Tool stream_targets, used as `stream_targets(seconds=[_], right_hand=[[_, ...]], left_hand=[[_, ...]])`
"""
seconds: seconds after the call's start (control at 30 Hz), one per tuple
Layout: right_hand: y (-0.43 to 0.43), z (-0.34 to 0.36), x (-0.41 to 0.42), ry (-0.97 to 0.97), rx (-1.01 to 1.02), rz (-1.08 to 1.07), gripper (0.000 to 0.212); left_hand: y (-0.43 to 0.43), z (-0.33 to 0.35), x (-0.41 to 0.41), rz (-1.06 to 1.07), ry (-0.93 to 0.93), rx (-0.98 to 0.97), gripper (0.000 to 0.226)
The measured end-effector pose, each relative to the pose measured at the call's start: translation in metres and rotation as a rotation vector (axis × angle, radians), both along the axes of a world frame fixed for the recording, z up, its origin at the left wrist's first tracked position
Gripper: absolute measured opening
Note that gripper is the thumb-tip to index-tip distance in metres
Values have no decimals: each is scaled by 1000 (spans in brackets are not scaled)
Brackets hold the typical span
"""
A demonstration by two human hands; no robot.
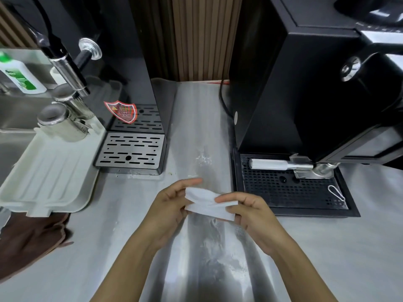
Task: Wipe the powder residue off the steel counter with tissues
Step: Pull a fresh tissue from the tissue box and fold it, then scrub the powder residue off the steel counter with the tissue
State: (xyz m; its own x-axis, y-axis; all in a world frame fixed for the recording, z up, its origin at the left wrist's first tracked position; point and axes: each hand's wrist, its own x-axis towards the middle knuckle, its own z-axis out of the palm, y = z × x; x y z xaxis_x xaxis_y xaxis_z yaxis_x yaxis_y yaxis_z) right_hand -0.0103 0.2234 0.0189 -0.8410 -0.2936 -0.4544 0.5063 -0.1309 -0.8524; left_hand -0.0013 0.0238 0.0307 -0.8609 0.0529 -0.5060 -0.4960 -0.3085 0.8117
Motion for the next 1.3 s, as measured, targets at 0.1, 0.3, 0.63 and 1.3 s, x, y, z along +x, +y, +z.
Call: stream_targets(seconds=[0.1, 0.3, 0.63, 1.3], right_hand=[[1, 2, 2, -1, -8, 28, 32], [-3, 9, 9, 64, 86, 24, 26], [-21, 23, 24, 27, -32, 0, 48], [-32, -16, -56, 393, 404, -164, 13]], left_hand=[[-1, -2, -4, 130, -104, 147, 30], [13, -1, 3, 99, 37, -141, 21], [36, -23, 29, 70, 662, -959, 24], [34, -18, -44, 96, 156, -180, 17]])
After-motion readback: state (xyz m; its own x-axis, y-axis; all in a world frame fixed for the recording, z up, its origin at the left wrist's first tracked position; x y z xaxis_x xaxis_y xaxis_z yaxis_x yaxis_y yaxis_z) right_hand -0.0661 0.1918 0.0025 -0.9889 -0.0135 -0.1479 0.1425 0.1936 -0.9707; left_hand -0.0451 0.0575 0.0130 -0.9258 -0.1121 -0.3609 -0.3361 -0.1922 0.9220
